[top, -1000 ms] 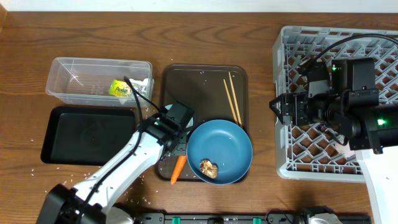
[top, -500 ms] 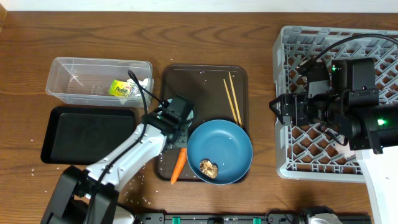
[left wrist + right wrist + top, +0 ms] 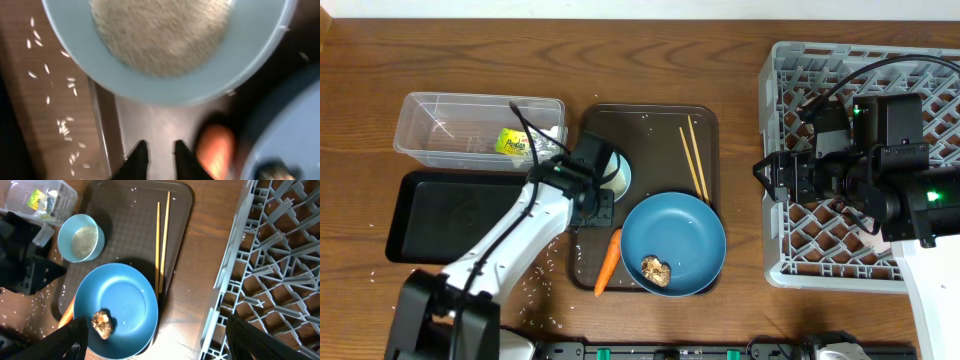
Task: Sort waste into correct bins and load items into the dishwasher rack
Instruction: 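Lower the left gripper and grasp the carrot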
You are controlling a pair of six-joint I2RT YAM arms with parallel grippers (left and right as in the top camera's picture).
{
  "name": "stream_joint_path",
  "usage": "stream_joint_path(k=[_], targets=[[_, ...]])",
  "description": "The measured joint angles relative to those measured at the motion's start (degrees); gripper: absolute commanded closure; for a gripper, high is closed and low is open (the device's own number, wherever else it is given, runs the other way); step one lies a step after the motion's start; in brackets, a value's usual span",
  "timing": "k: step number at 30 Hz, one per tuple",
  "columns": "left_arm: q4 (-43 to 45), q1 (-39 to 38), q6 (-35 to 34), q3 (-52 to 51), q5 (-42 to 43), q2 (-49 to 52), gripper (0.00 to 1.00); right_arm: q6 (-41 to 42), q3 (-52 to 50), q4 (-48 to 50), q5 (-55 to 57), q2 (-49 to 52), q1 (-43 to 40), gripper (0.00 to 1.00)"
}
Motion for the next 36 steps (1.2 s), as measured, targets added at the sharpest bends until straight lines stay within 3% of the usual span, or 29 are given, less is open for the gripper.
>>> stream_joint_path(k=[6,12,13,14,15,17,22,24,36], targets=[[-7.0,-2.5,1.5,0.3,2.3,-3.6,0.77,0.0,0.0,0.0,0.1,0.0,0.0,0.19],[-6.9,-4.4,2.1,-3.3,3.9,-3.7,0.73,0.0,0.0,0.2,0.1,0.0,0.0,0.19],[-7.0,-5.1,2.2,-3.8,4.1,-3.7,0.70,0.0,0.0,0.2,0.1,0.0,0.0,0.19],[-7.0,-5.9,2.4,-4.3,4.2,-3.7,0.60,0.0,0.0,0.2,0.1,0.0,0.0,0.19],[-7.0,-6.6,2.6,-4.5,4.4,-3.7,0.41,0.0,0.0,0.2,0.1,0.0,0.0,0.19],[-6.9,-8.2,2.9,-4.6,4.8,-3.7,0.32,0.0,0.0,0.2,0.2,0.0,0.0,0.18],[-6.5,-9.7,3.1,-4.8,5.0,-3.7,0.32,0.0,0.0,0.2,0.1,0.0,0.0,0.19],[-6.0,-9.7,3.0,-5.3,5.0,-3.7,0.39,0.0,0.0,0.2,0.1,0.0,0.0,0.18],[-1.7,-9.7,2.4,-10.9,5.5,-3.7,0.39,0.0,0.0,0.2,0.1,0.0,0.0,0.19]])
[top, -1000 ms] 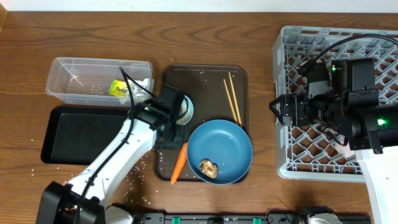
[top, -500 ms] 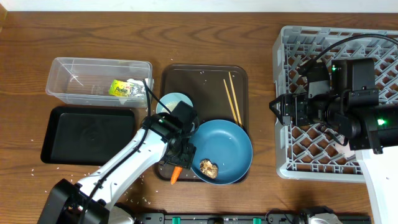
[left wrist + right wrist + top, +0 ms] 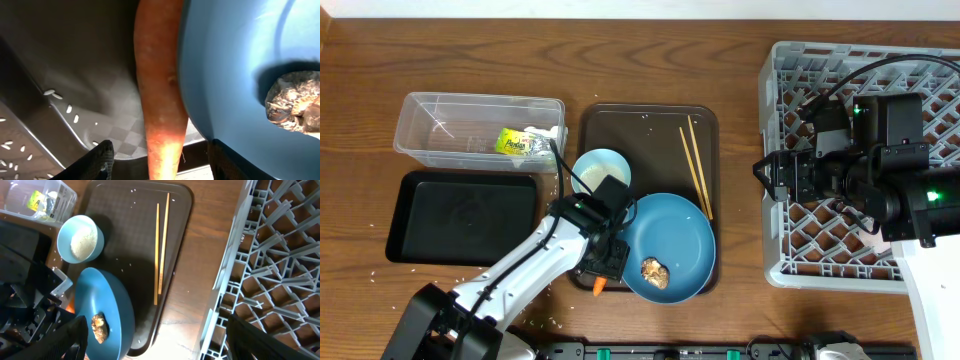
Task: Sort waste into correct bins and load items into the dishwasher rack
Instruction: 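Lower the left gripper and grasp the carrot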
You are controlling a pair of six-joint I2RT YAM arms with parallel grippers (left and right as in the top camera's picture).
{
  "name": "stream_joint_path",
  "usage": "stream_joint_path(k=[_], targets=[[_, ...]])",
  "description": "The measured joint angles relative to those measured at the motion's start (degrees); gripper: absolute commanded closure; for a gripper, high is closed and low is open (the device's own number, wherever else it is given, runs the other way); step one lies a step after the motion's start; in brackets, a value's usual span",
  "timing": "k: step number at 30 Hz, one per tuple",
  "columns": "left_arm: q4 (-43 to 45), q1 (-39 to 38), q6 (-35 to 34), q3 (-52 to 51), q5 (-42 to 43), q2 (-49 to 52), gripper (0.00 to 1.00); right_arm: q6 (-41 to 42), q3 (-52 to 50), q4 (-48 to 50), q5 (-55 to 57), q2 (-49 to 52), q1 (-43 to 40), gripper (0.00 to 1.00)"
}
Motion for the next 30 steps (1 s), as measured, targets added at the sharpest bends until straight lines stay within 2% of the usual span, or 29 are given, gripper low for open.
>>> stream_joint_path(k=[15,23,30], targets=[[-3.5,-0.1,-0.7,1.6,1.0,-0.3,0.38,0.0,0.0,0.0,0.0,0.0,0.0,0.18],[-6.3,-0.1,-0.9,3.1,1.1,-4.3,0.37,0.0,0.0,0.0,0.0,0.0,0.0,0.18],[-4.2,-0.1,-1.7,2.3,1.1,-4.8,0.37,0.0,0.0,0.0,0.0,0.0,0.0,0.18]])
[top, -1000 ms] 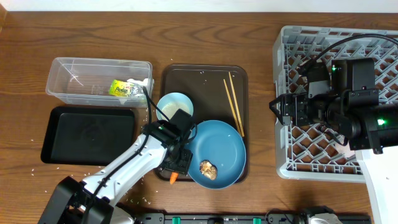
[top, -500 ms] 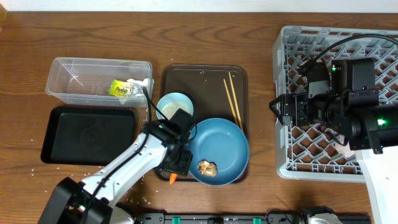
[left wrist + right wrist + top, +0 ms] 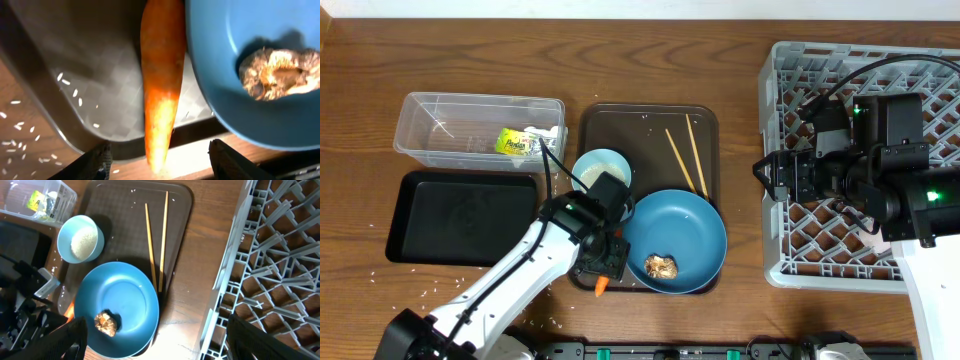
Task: Sort waste into correct bins and load items into the dishwasher rack
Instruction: 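Lower the left gripper and grasp the carrot, then carry the carrot left and release it onto the black tray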
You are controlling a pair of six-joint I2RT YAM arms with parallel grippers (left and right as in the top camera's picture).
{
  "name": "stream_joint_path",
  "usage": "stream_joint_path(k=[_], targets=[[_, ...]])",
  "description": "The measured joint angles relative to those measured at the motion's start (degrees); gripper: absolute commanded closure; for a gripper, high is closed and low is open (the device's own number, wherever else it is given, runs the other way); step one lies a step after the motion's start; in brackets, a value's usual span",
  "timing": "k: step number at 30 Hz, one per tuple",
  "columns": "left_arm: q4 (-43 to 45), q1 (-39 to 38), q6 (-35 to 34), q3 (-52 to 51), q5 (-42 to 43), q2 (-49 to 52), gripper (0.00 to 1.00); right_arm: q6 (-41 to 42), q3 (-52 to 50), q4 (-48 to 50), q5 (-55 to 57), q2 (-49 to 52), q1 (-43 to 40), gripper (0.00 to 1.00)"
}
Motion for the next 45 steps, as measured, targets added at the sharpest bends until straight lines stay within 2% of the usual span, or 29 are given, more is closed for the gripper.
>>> stream_joint_path(k=[13,19,24,29,33,38,45], targets=[[4.9,0.0,-1.5,-4.0,0.0,1.8,0.38,0.0,0.0,-0.1,0.0,0.0,0.0,0.18],[6.4,0.0,-3.3,-4.1,0.0,5.0,0.44,0.0,0.0,-0.1,0.0,0.0,0.0,0.18],[7.3,0.0,-5.1,-4.1,0.0,8.0,0.53,0.0,0.0,-0.1,0.0,0.0,0.0,0.18],[8.2,0.0,-6.1,-4.1,0.1,8.9,0.68,0.0,0.0,-0.1,0.0,0.0,0.0,0.18],[8.2,0.0,-6.4,-4.1,0.2,8.9,0.73,0.0,0.0,-0.3,0.5,0.0,0.0,0.18],[4.5,0.0,-6.6,-3.8,0.2,8.6,0.80,0.0,0.0,-0.3,0.8,0.0,0.0,0.18],[-3.7,0.6,-8.2,-1.7,0.2,4.9,0.81,0.0,0.0,-0.3,0.9,0.0,0.0,0.19]])
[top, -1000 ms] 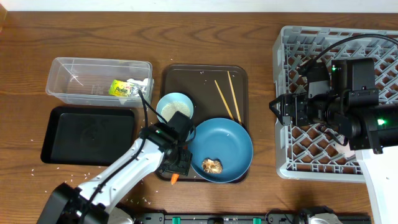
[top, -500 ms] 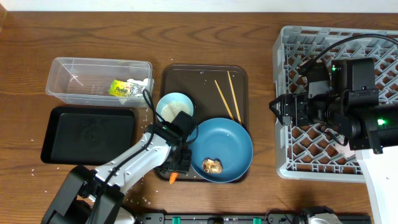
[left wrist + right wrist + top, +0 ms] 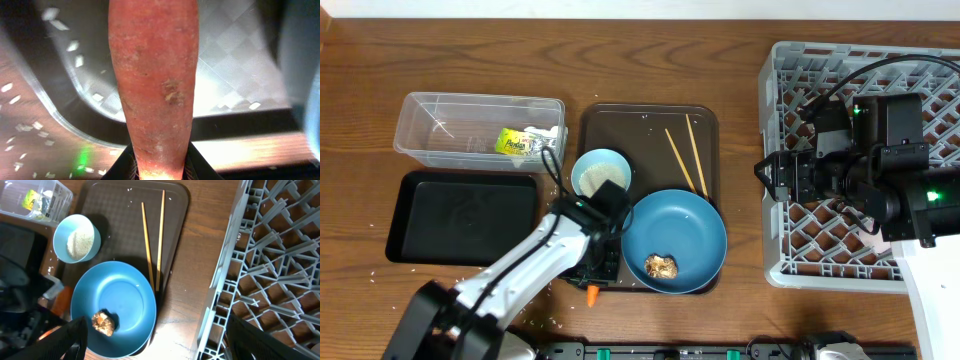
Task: Sort waste into correct bins and load items into the dishwasher rack
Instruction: 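Carry the carrot left and release it onto the black tray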
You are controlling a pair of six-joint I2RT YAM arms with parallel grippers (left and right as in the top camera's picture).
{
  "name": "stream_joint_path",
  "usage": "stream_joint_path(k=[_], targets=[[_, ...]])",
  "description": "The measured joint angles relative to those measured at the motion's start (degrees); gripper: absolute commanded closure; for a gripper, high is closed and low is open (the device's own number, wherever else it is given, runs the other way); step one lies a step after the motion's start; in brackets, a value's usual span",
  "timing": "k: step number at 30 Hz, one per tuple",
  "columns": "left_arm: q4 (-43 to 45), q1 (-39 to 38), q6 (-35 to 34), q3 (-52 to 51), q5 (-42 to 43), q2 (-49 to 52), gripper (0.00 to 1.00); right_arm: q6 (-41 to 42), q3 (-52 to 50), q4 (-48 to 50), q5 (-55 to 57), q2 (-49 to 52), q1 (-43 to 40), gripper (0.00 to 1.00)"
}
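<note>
An orange carrot [image 3: 152, 75] fills the left wrist view, lying across the front left corner of the brown tray [image 3: 640, 125]. My left gripper [image 3: 155, 167] is shut on it, a finger on each side. From overhead only the carrot's tip [image 3: 592, 293] shows past the left gripper [image 3: 600, 268]. A blue plate [image 3: 685, 225] with a brown food lump [image 3: 662, 266] sits on the tray's front. Behind it are a pale bowl of rice [image 3: 600, 172] and two chopsticks [image 3: 685, 155]. My right gripper [image 3: 765, 175] hangs open by the rack's left edge, holding nothing.
The grey dishwasher rack [image 3: 920, 70] stands at the right. A clear bin [image 3: 450, 130] with a yellow wrapper [image 3: 515, 143] is at the back left, with a black bin [image 3: 460, 215] in front of it. Rice grains [image 3: 22, 127] lie scattered on the table by the tray.
My left gripper was open over the carrot and is now shut on it, lower down. The carrot's tip has shifted slightly to the front left. The right arm has barely moved.
First my left gripper was shut beside the rice bowl, the carrot lying left of the plate. Then it stood open over the carrot with the plate tipped up. The plate then lay flat, one chopstick skewed. Now the gripper holds the carrot.
</note>
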Motion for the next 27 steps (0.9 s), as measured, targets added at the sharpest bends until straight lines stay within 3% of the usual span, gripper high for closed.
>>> stream_joint_path(k=[8,12,18,24,25,27], targets=[[-7.9,5.5,-4.8,1.3,-0.2,-10.8,0.89,0.0,0.0,0.0,0.2,0.0,0.0,0.18],[-10.5,12.3,-7.8,2.0,-2.3,-16.7,0.89,0.0,0.0,0.0,0.2,0.0,0.0,0.19],[-5.6,27.5,-12.9,2.6,-10.2,-22.5,0.90,0.0,0.0,0.0,0.2,0.0,0.0,0.19],[2.0,40.7,-16.5,2.2,-14.9,-21.1,0.90,0.0,0.0,0.0,0.3,0.0,0.0,0.18],[3.3,42.8,-17.2,1.9,-15.3,-20.3,0.89,0.0,0.0,-0.1,0.3,0.0,0.0,0.19],[4.7,45.4,-18.2,1.5,-15.7,-18.6,0.75,0.0,0.0,-0.2,0.3,0.0,0.0,0.18]])
